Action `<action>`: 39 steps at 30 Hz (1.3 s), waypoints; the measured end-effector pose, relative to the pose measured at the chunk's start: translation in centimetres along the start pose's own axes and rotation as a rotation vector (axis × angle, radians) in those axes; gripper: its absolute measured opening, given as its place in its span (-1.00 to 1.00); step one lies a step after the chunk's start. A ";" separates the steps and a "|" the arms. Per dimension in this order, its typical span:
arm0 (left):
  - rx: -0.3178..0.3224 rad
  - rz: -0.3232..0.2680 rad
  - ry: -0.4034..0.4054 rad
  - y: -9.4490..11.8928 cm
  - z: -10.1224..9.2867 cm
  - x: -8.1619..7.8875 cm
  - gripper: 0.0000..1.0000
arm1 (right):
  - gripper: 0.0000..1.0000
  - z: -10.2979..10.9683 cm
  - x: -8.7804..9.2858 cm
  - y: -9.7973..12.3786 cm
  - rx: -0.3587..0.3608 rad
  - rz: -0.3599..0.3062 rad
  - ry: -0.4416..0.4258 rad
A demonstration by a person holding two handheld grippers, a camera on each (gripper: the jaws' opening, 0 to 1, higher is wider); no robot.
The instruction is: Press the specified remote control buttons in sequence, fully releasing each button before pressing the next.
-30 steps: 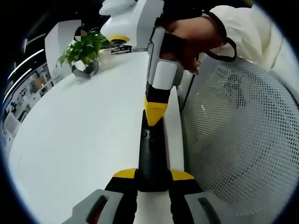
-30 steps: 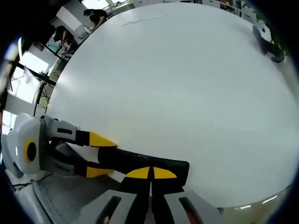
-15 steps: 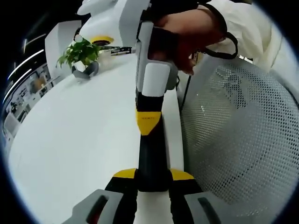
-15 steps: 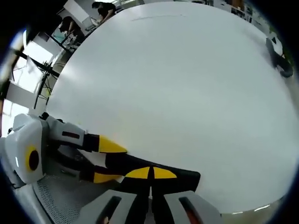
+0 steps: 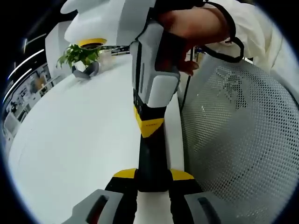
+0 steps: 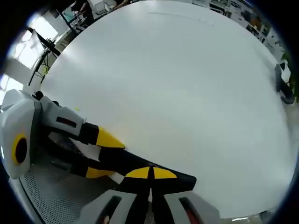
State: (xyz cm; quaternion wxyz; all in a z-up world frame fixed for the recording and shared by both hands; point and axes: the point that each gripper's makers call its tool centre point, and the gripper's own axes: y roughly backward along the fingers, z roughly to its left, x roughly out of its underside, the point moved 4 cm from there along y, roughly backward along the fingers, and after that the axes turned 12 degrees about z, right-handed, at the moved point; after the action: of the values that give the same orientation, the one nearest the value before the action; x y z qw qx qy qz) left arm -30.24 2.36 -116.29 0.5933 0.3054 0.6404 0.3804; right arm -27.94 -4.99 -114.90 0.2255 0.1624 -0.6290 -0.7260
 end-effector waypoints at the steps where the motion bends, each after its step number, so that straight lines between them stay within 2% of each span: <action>1: 0.000 0.000 0.000 0.0 0.0 0.0 -0.51 | -1.00 0.0 0.0 0.0 -0.002 0.003 0.000; 13: -0.004 -0.003 0.005 0.1 0.1 0.0 -0.51 | -1.00 -0.3 -0.3 -0.1 -0.027 -0.022 -0.027; 21: -0.004 0.003 0.006 0.1 0.0 0.0 -0.51 | -1.00 -0.6 0.0 0.0 -0.091 -0.066 -0.065; 24: -0.005 0.002 0.007 0.1 0.0 0.0 -0.51 | -1.00 -0.6 0.3 0.1 -0.126 -0.061 -0.106; 31: -0.007 0.004 0.003 0.1 0.0 0.0 -0.51 | -1.00 -0.5 1.1 0.6 -0.133 -0.061 -0.109; 39: -0.007 0.005 0.002 0.0 0.1 0.0 -0.51 | -1.00 -0.2 1.2 0.6 -0.141 -0.055 -0.103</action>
State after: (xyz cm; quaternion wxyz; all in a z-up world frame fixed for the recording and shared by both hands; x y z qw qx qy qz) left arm -30.17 2.35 -116.25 0.5927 0.3046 0.6387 0.3846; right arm -28.75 -5.83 -114.28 0.1837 0.1258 -0.5822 -0.7819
